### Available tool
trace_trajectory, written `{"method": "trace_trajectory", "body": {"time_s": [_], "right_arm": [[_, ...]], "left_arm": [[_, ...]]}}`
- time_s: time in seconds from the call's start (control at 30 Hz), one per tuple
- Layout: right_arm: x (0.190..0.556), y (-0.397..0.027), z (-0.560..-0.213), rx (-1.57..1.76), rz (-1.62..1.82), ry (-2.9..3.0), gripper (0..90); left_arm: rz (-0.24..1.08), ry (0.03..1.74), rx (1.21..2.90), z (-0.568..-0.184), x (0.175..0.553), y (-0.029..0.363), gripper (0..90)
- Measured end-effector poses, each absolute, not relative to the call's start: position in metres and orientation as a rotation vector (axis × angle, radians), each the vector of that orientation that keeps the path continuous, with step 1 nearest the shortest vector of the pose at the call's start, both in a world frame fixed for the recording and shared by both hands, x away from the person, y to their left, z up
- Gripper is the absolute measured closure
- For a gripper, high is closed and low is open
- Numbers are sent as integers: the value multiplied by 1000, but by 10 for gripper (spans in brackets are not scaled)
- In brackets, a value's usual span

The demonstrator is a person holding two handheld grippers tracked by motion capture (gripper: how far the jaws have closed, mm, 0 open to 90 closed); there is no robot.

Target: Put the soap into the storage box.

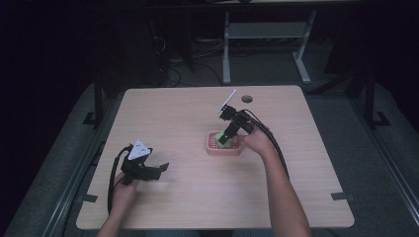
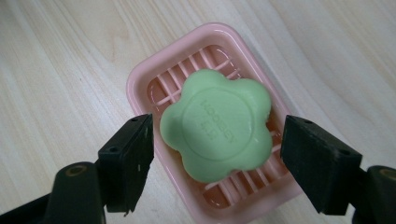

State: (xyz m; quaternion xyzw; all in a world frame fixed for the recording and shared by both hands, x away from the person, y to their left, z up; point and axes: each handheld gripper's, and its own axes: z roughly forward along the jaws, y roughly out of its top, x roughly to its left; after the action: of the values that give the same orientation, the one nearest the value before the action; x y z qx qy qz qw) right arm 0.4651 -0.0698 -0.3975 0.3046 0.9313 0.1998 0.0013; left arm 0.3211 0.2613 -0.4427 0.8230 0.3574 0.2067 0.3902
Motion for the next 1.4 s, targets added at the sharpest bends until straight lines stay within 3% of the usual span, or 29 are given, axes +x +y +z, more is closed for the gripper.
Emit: {"method": "trace_trajectory", "body": {"time_s": [1.4], "right_arm": [[442,-124,-376,1038,683,2843,253]], "left_arm": [[527,899,2107,-442,321,259,144]]}}
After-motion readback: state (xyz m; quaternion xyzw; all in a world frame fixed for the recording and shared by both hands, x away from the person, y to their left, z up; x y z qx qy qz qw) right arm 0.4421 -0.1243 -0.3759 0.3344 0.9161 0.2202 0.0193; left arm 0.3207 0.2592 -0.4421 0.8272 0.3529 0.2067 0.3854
